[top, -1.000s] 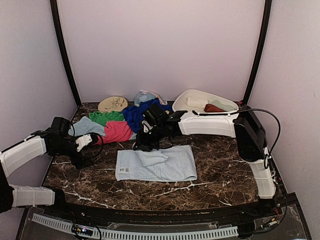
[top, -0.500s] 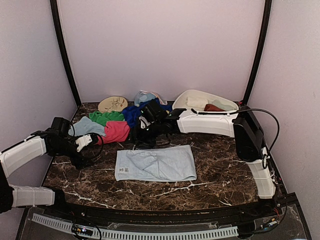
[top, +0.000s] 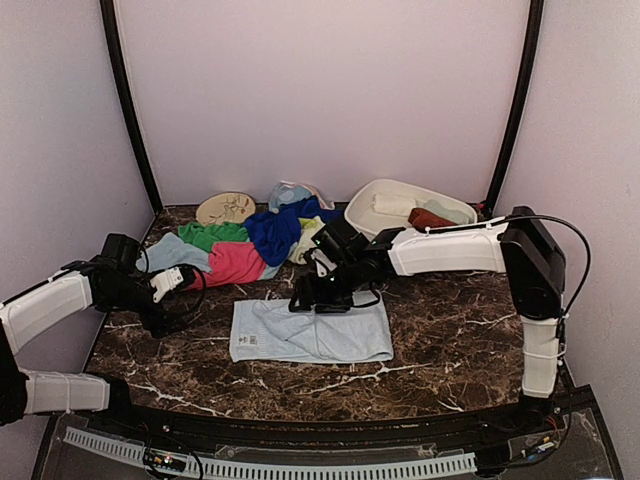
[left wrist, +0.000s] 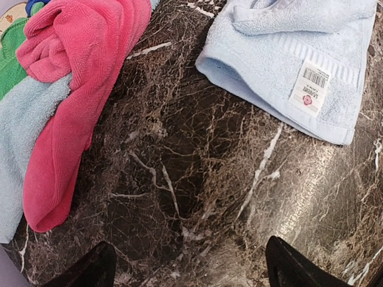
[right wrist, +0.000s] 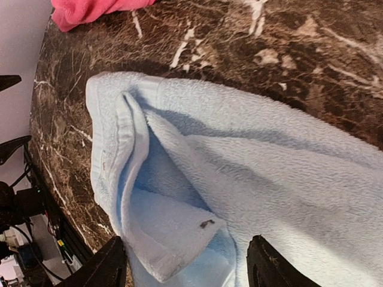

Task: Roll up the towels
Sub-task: Adjust the towel at the center of the board.

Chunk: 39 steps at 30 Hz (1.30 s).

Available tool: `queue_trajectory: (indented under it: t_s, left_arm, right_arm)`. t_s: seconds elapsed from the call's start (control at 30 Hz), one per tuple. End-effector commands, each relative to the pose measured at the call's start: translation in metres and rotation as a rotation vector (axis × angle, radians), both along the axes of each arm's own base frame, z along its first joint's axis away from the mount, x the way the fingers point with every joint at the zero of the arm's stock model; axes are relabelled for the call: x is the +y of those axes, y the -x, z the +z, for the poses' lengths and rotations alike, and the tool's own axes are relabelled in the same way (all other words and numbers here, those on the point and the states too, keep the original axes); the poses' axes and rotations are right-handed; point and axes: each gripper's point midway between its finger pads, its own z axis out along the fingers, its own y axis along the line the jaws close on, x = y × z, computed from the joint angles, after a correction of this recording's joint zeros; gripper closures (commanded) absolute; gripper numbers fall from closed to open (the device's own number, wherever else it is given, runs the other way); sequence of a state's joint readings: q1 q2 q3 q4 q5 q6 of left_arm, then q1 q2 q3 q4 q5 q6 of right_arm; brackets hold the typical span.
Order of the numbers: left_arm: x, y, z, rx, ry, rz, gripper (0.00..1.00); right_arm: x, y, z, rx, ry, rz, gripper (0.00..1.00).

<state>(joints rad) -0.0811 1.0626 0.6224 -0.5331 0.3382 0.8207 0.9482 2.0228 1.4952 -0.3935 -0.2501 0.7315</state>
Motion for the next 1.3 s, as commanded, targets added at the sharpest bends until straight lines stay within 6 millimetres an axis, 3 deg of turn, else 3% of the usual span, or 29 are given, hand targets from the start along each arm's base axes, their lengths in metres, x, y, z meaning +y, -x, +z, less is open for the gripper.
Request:
queue_trajectory:
  t_s: [0.0, 0.23, 0.43, 0.57, 0.67, 0.8, 1.03, 1.13, 1.27]
  left_arm:
    - [-0.001, -0.004, 0.01, -0.01, 0.018, 0.011, 0.11]
    - [-0.001, -0.01, 0.015, -0.016, 0.026, 0.018, 0.11]
    - [-0.007, -0.023, 0.025, -0.022, 0.08, 0.056, 0.12]
    - [-0.014, -0.039, 0.037, -0.01, 0.145, 0.091, 0.15]
    - [-0.025, -0.048, 0.045, 0.022, 0.223, 0.107, 0.16]
    - [-0.045, -0.058, 0.048, 0.055, 0.293, 0.094, 0.18]
    - [-0.088, -0.059, 0.028, 0.137, 0.298, 0.007, 0.22]
    - [-0.097, -0.061, 0.018, 0.167, 0.286, -0.02, 0.27]
    - [-0.108, -0.066, 0.013, 0.2, 0.302, -0.034, 0.28]
  right_arm:
    - [0.037, 0.025, 0.012, 0.012, -0.138, 0.132, 0.31]
    - [0.07, 0.073, 0.046, -0.012, -0.2, 0.252, 0.32]
    - [0.077, 0.104, 0.034, -0.005, -0.149, 0.336, 0.31]
    - [0.064, 0.097, 0.038, -0.02, -0.126, 0.319, 0.31]
    - [0.052, 0.079, 0.062, -0.058, -0.15, 0.278, 0.32]
    - [0.045, 0.071, 0.085, -0.09, -0.203, 0.263, 0.32]
    - [0.037, 0.071, 0.048, -0.074, -0.116, 0.246, 0.35]
    - [0.033, 0.074, 0.015, -0.067, -0.022, 0.249, 0.37]
    - [0.032, 0.094, -0.027, -0.038, 0.061, 0.274, 0.4]
